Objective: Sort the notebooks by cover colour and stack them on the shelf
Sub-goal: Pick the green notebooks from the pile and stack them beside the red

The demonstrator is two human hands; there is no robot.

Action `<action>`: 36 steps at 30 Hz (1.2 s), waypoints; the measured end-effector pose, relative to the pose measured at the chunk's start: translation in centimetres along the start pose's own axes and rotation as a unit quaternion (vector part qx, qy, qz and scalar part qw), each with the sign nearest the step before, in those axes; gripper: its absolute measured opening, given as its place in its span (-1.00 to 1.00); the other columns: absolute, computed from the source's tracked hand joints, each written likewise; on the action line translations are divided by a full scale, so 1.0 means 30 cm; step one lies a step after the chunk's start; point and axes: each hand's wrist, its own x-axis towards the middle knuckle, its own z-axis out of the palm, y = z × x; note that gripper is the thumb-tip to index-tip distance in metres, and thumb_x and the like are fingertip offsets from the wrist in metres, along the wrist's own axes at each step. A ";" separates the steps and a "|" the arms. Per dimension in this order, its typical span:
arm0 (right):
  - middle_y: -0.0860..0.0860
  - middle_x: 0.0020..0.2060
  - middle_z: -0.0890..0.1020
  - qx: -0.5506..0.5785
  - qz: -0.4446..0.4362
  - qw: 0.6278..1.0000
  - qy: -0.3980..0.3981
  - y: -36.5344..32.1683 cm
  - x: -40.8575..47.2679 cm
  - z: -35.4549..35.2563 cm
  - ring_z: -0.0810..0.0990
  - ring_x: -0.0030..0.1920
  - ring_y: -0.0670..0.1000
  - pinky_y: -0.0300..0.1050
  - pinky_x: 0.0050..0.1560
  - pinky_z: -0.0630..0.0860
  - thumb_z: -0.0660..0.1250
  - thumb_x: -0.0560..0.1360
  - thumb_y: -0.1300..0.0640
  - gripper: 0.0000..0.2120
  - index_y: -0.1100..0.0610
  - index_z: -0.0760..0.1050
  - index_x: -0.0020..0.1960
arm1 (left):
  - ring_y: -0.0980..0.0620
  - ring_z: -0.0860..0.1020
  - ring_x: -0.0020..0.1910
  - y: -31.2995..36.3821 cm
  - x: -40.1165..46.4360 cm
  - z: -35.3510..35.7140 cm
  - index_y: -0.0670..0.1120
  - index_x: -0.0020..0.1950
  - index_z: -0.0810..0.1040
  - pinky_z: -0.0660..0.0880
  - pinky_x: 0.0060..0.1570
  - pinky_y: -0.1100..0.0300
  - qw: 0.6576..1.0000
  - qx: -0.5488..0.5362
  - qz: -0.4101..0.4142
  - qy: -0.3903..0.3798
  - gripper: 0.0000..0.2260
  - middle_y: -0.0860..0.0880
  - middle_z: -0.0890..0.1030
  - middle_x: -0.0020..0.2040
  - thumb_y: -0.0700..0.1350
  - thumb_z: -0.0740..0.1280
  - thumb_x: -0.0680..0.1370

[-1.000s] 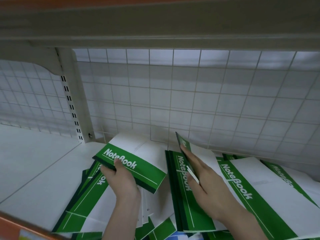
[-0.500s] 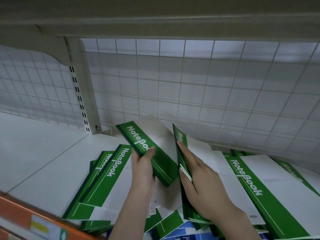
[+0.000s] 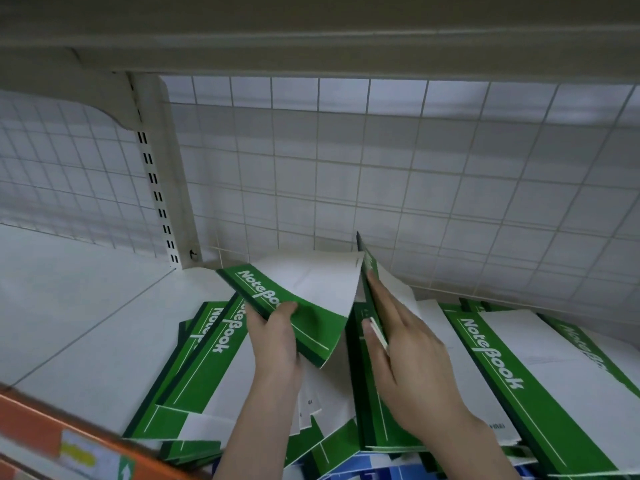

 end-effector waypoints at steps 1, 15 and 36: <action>0.00 0.34 0.48 0.015 0.015 1.000 0.009 0.004 -0.001 -0.004 0.60 0.13 0.04 -0.13 0.06 0.50 0.05 0.54 0.03 -0.45 0.03 0.11 0.52 | -0.05 0.56 -0.17 0.000 -0.001 -0.001 0.01 0.28 0.44 0.53 -0.07 0.00 1.000 0.011 0.006 -0.003 -0.56 -0.03 0.56 -0.13 -0.38 0.26 0.49; -0.11 0.38 0.42 0.008 -0.003 0.999 -0.052 0.003 -0.005 -0.007 0.43 0.33 -0.13 0.11 0.46 0.13 -0.16 0.58 -0.11 -0.46 0.01 0.08 0.53 | -0.10 0.63 -0.22 0.018 -0.015 0.006 -0.05 0.01 0.52 0.51 -0.30 0.12 0.991 0.078 -0.053 -0.090 -0.78 -0.12 0.65 -0.17 -0.33 0.34 0.46; -0.27 0.11 0.52 0.183 0.126 0.972 -0.083 0.087 0.018 -0.038 0.47 0.02 -0.34 -0.42 0.12 0.40 0.24 0.55 0.01 -0.80 -0.05 0.43 0.17 | -0.05 0.68 -0.25 -0.007 -0.028 0.004 -0.07 0.17 0.53 0.55 -0.41 0.18 0.924 0.255 -0.102 -0.265 -0.63 -0.07 0.70 -0.19 -0.24 0.43 0.38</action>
